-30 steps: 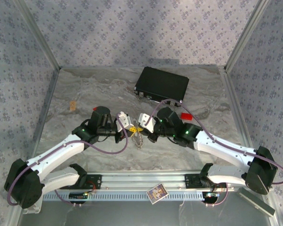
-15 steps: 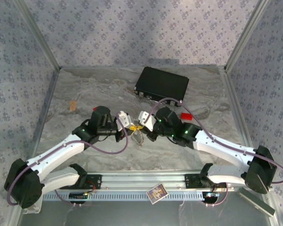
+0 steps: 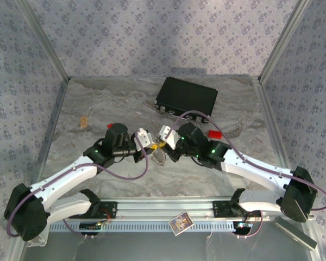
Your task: Put the keys on the keyring
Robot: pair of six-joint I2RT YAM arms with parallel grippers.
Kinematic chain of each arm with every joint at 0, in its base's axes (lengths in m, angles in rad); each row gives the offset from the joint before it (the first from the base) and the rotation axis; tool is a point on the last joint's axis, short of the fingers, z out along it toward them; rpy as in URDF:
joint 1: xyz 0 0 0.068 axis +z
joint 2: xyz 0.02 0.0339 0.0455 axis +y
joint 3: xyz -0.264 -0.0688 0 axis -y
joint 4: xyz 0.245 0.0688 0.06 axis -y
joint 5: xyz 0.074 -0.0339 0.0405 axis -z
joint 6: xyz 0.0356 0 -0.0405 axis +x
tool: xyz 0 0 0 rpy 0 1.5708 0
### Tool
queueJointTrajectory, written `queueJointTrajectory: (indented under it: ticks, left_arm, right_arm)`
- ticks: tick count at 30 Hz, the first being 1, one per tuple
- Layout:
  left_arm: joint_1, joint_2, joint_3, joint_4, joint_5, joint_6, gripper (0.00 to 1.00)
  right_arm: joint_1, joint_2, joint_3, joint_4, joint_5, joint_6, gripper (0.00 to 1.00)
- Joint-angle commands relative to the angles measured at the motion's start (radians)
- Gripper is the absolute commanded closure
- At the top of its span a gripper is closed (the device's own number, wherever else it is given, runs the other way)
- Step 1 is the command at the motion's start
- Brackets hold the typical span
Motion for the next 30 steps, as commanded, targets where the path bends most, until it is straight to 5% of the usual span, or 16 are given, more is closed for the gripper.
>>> queueJointTrajectory:
  ticks: [1, 10, 18, 30]
  left_arm:
    - [-0.014, -0.03, 0.006, 0.05, 0.015, -0.011, 1.0]
    - [-0.015, -0.062, -0.038, 0.126, -0.016, -0.017, 1.0]
    - [-0.015, -0.069, -0.063, 0.168, -0.004, -0.01, 1.0]
    - [-0.014, -0.072, -0.094, 0.211, 0.118, 0.056, 1.0]
  right_arm:
    - [0.001, 0.009, 0.041, 0.027, 0.053, 0.037, 1.0]
    - [-0.021, -0.004, 0.005, 0.006, 0.052, 0.025, 0.97]
    - [-0.084, -0.063, -0.028, -0.039, -0.091, -0.033, 0.55]
    - [-0.171, -0.132, -0.089, 0.026, -0.462, -0.231, 0.57]
